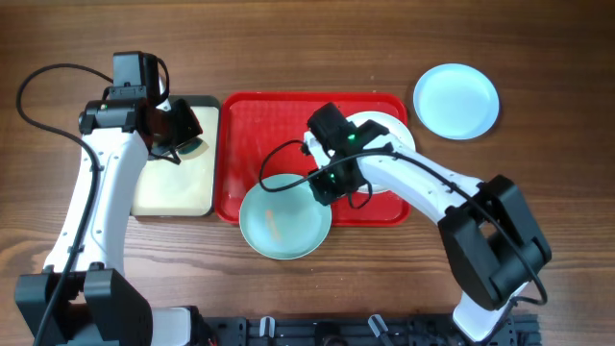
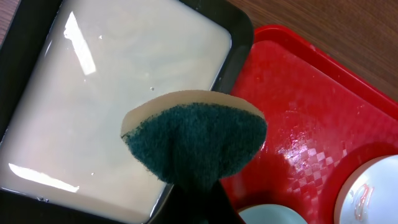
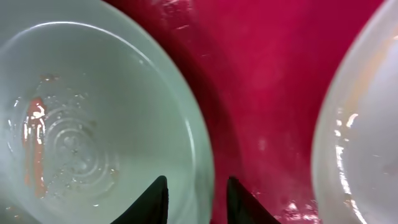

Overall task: Clean dirty plates on tray and stack at the side
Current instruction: 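Drag the green plate left across the red tray with the right gripper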

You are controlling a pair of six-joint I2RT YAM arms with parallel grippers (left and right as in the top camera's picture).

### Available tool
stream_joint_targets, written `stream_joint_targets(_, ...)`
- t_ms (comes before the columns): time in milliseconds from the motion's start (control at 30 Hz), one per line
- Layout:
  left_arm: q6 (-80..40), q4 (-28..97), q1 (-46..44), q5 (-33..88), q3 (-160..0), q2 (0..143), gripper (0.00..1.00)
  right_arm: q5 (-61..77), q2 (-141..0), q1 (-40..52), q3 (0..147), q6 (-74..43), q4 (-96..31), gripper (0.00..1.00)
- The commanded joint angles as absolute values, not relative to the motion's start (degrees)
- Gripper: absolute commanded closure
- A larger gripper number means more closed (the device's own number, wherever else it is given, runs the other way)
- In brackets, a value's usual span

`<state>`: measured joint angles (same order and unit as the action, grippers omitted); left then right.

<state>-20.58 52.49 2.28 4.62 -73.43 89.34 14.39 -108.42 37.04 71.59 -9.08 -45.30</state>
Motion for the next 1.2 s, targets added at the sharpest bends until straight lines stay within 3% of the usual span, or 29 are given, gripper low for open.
stream_joint_targets(0, -19.7, 52.5, 2.1, 5.3, -73.1, 88.3, 0.96, 14.5, -108.5, 37.9, 70.8, -9.2, -44.0, 0.69)
stream_joint_targets(267, -19.7, 52.5, 2.1, 5.3, -73.1, 88.3, 0.96, 13.3, -110.8, 37.9, 70.5, -9.2, -43.1, 0.78)
stream_joint_targets(367, -19.7, 52.5, 2.1, 5.3, -73.1, 88.3, 0.96, 13.3, -110.8, 37.9, 70.5, -9.2, -42.1, 0.96)
stream_joint_targets(733, -19.7, 52.5, 2.1, 5.3, -73.1, 88.3, 0.96, -0.6, -110.8, 34.9, 76.8, -19.7, -27.3, 0.96)
stream_joint_targets(1167, -14.4, 51.8, 2.1, 4.9, -73.1, 88.3, 0.96, -4.3, -115.8, 34.9, 76.4, -19.5, -20.1, 0.96)
